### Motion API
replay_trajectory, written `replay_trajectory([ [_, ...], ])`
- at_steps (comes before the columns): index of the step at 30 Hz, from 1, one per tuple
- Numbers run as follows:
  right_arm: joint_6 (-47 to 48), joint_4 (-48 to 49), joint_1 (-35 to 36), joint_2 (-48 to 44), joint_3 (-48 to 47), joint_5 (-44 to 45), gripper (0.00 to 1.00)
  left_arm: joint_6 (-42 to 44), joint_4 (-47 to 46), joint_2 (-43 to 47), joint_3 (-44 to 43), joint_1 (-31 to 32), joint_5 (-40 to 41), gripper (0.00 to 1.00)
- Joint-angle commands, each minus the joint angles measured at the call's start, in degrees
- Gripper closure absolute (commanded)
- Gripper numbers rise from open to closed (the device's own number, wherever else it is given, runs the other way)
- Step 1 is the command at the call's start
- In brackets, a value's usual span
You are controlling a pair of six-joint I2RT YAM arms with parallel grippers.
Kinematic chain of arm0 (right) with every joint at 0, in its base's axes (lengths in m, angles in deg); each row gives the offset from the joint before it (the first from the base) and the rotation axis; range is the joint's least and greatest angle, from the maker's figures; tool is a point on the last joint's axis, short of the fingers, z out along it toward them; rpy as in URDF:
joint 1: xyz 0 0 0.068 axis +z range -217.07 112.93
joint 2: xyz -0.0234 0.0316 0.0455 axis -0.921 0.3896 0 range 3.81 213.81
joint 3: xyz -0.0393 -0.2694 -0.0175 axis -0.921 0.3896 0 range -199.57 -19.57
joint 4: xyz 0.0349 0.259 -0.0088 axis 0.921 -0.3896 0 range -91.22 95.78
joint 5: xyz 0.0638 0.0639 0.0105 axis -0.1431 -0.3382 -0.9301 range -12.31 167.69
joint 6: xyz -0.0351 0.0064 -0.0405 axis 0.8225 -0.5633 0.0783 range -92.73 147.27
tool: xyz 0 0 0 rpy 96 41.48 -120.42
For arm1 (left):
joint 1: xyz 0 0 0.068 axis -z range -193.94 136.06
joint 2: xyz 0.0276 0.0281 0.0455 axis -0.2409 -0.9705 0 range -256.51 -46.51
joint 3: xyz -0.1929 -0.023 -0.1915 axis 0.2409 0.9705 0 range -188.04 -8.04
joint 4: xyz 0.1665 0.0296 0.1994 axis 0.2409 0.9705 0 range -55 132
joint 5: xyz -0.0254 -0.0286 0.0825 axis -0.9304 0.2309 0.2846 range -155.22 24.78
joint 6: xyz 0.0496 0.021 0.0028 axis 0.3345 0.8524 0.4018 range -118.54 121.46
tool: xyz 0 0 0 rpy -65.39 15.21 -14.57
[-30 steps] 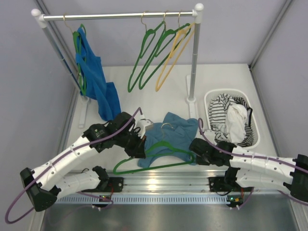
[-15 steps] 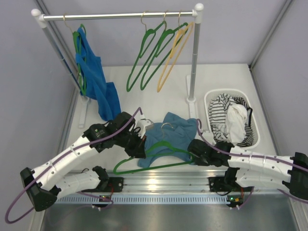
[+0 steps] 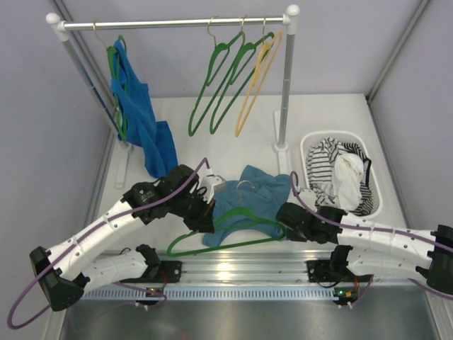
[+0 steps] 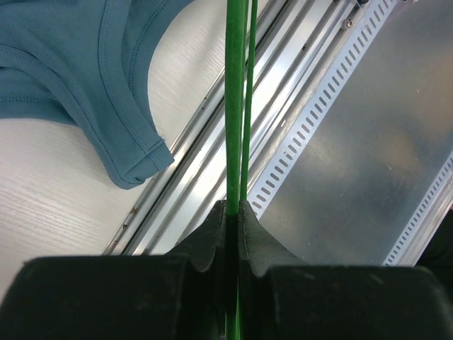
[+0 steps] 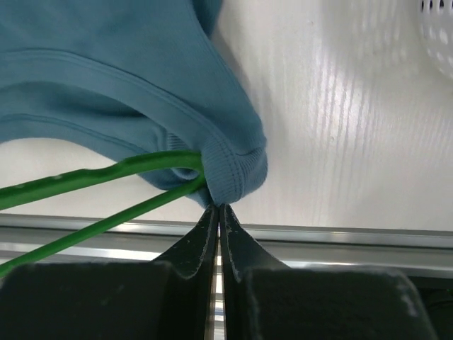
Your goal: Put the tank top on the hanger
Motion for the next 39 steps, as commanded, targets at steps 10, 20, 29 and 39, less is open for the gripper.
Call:
replay_trajectory([
  [10, 5.7, -1.9, 1.3, 4.1, -14.1, 5.2, 1.00, -0.3, -5.3, 2.8, -0.9, 0.5, 2.6, 1.00],
  [20, 11.0, -8.4, -0.7, 5.1, -23.2, 11.8, 1.00, 0.1, -6.6, 2.6, -3.2, 0.4, -0.7, 1.00],
  [29, 14.3, -7.3, -1.5, 6.4, -26.0, 10.5, 1.00, -0.8, -7.9, 5.0, -3.6, 0.4, -3.0, 1.00],
  [39, 15.9, -5.8, -1.5, 6.5, -27.7, 8.7, 1.00, -1.9, -18.4, 6.7, 0.1, 0.5, -2.0, 1.00],
])
